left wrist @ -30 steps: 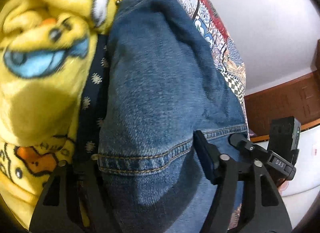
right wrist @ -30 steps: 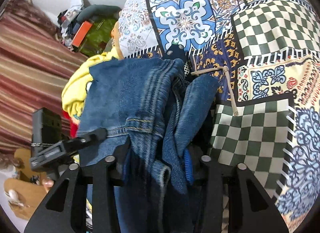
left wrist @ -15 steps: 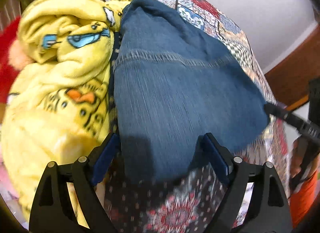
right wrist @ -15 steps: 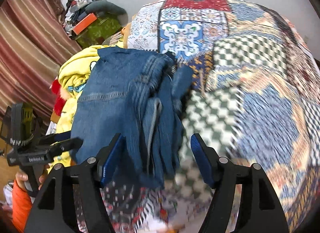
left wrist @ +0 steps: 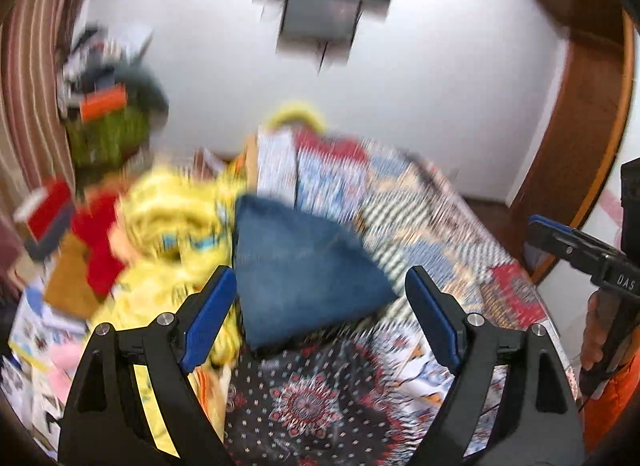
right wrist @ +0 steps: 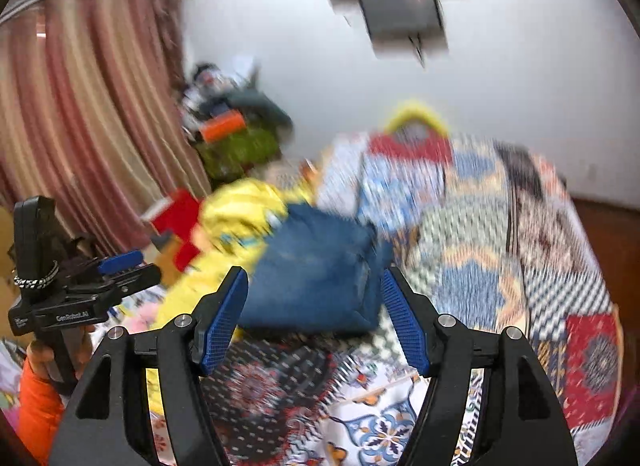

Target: Fold large clothes

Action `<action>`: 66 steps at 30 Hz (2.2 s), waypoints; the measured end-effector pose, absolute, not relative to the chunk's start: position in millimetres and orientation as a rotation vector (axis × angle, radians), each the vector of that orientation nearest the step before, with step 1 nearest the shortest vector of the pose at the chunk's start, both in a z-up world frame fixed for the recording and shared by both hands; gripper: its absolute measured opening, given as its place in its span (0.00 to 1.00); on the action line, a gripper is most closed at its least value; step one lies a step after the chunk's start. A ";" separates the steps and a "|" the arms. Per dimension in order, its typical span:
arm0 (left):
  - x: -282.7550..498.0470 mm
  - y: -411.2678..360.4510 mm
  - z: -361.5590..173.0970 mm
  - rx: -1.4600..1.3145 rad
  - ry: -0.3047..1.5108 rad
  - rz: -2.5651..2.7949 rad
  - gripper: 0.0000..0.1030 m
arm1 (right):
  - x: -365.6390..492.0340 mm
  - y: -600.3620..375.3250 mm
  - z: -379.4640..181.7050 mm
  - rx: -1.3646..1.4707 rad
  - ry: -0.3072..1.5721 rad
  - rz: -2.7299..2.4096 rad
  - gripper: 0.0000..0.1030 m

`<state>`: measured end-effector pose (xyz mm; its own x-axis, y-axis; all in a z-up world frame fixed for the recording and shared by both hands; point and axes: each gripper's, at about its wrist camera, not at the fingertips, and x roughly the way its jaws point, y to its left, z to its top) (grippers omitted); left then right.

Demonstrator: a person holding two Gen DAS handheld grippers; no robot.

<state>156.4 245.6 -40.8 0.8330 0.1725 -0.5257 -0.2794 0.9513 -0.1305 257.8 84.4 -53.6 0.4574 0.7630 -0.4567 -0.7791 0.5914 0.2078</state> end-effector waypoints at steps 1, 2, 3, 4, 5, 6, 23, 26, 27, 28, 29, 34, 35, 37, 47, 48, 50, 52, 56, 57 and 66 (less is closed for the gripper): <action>148.0 238.0 -30.7 -0.189 0.504 0.244 0.84 | 245.4 79.1 -42.1 -0.027 0.501 0.961 0.64; 134.6 225.8 -16.2 -0.160 0.454 0.246 0.84 | 233.1 74.9 -32.0 -0.018 0.457 0.968 0.64; 124.4 215.7 -6.4 -0.138 0.420 0.251 0.84 | 224.2 71.6 -26.0 -0.012 0.427 0.970 0.64; 112.8 204.0 4.5 -0.109 0.377 0.266 0.84 | 211.7 65.7 -17.7 -0.005 0.385 0.971 0.64; 99.1 191.3 14.3 -0.078 0.328 0.290 0.84 | 198.0 59.2 -9.6 0.003 0.337 0.969 0.64; 84.5 178.2 22.7 -0.049 0.278 0.306 0.84 | 187.8 54.9 -5.2 0.011 0.304 0.966 0.64; 11.0 106.3 17.5 -0.010 0.125 0.391 0.99 | 107.4 29.3 -6.7 -0.013 0.093 0.846 0.91; 8.8 106.9 18.2 -0.021 0.120 0.390 0.99 | 106.6 26.3 -8.0 0.001 0.087 0.824 1.00; 8.6 107.7 18.3 -0.026 0.119 0.389 0.99 | 105.3 25.2 -7.7 0.005 0.087 0.822 1.00; 7.9 107.6 17.9 -0.028 0.118 0.389 0.99 | 107.4 26.3 -6.7 0.008 0.092 0.825 1.00; 7.4 106.2 17.8 -0.028 0.118 0.387 0.99 | 108.0 25.9 -6.2 0.010 0.098 0.826 1.00; 8.3 105.0 14.1 -0.035 0.116 0.389 0.99 | 107.7 23.3 -10.7 0.005 0.102 0.816 1.00; 8.9 105.2 13.5 -0.036 0.117 0.390 0.99 | 106.9 22.5 -11.5 0.003 0.102 0.812 1.00; 9.8 104.4 13.2 -0.039 0.119 0.391 0.99 | 104.8 20.7 -13.4 0.001 0.102 0.809 1.00; 16.3 106.0 7.0 -0.047 0.131 0.391 0.99 | 103.8 18.0 -19.3 -0.002 0.125 0.792 1.00; 16.5 106.6 6.3 -0.048 0.133 0.389 1.00 | 103.8 17.3 -19.0 -0.001 0.127 0.790 1.00; 17.3 106.5 5.7 -0.050 0.138 0.387 1.00 | 103.5 15.6 -18.4 0.003 0.131 0.791 1.00; 17.0 106.9 5.4 -0.050 0.139 0.387 1.00 | 103.8 15.4 -18.2 0.005 0.134 0.792 1.00; 16.7 107.7 6.1 -0.051 0.139 0.382 1.00 | 103.8 14.8 -16.3 0.006 0.134 0.791 1.00; 16.6 107.9 6.3 -0.049 0.139 0.383 1.00 | 103.5 14.2 -15.8 0.006 0.134 0.792 1.00; 18.9 108.2 7.3 -0.055 0.143 0.374 1.00 | 103.2 12.6 -16.8 0.018 0.137 0.795 1.00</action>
